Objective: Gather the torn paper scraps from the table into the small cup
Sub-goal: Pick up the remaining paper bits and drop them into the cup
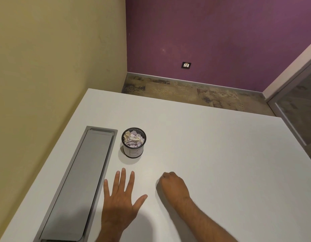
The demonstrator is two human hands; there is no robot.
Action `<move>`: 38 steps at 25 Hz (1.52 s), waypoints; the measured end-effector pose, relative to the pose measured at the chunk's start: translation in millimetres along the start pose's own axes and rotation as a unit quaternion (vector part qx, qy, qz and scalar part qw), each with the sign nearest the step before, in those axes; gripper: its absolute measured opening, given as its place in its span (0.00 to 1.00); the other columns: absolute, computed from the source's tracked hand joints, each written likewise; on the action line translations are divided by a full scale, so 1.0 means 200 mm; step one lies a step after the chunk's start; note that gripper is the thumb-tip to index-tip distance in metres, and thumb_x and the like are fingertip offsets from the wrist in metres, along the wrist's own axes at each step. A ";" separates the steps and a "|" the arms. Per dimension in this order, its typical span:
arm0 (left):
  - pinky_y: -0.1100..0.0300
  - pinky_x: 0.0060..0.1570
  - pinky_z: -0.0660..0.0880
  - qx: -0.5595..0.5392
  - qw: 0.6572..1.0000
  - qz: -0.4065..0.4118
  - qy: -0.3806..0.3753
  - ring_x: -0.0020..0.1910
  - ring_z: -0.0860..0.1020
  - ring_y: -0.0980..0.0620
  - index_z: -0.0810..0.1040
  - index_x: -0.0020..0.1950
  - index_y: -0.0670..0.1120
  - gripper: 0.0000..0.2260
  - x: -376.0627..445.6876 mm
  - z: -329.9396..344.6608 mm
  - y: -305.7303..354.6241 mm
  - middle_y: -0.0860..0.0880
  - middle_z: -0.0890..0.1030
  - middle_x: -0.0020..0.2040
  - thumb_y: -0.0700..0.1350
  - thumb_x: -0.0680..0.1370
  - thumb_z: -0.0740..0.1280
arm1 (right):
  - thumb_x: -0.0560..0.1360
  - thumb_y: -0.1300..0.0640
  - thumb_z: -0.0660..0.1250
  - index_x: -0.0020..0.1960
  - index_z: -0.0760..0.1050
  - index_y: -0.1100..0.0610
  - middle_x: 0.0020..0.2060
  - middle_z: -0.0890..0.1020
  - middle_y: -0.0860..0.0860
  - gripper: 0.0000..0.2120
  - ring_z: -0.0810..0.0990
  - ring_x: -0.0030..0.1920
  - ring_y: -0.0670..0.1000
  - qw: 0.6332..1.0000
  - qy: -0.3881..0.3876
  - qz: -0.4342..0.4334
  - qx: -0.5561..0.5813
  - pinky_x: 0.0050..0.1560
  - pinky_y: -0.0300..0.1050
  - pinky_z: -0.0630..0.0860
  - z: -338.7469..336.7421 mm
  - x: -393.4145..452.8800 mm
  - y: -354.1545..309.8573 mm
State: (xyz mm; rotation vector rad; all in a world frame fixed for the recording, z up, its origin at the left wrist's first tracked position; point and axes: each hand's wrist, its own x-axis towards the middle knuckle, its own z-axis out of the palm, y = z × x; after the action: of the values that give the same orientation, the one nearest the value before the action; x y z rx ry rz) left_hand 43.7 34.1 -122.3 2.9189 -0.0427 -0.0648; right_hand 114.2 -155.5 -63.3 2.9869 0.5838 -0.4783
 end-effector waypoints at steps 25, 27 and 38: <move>0.33 0.72 0.57 0.009 0.998 0.010 0.068 0.78 0.58 0.42 0.59 0.77 0.49 0.39 0.00 0.04 -0.01 0.42 0.60 0.78 0.70 0.74 0.58 | 0.64 0.75 0.73 0.36 0.85 0.62 0.36 0.86 0.59 0.09 0.85 0.39 0.56 0.552 0.172 0.152 0.801 0.43 0.44 0.83 -0.57 0.25 0.07; 0.33 0.72 0.56 0.002 0.998 0.005 0.059 0.78 0.57 0.42 0.59 0.77 0.49 0.39 0.00 0.03 -0.01 0.42 0.60 0.78 0.71 0.74 0.58 | 0.66 0.71 0.73 0.38 0.85 0.58 0.36 0.87 0.55 0.10 0.86 0.40 0.53 0.735 0.210 0.098 0.638 0.46 0.42 0.82 -0.67 0.36 -0.01; 0.33 0.72 0.55 -0.027 0.999 -0.015 0.027 0.78 0.58 0.43 0.58 0.78 0.51 0.40 0.02 0.03 -0.01 0.43 0.60 0.78 0.73 0.72 0.56 | 0.71 0.65 0.68 0.49 0.81 0.56 0.42 0.82 0.56 0.09 0.80 0.41 0.59 0.992 0.094 -0.081 -0.005 0.36 0.44 0.68 -0.64 0.60 -0.25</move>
State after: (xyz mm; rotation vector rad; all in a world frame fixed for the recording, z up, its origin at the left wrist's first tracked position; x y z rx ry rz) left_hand 47.0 34.1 -128.7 2.8660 0.0109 0.0071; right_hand 237.2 -50.8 21.7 3.0092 0.8463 -0.2009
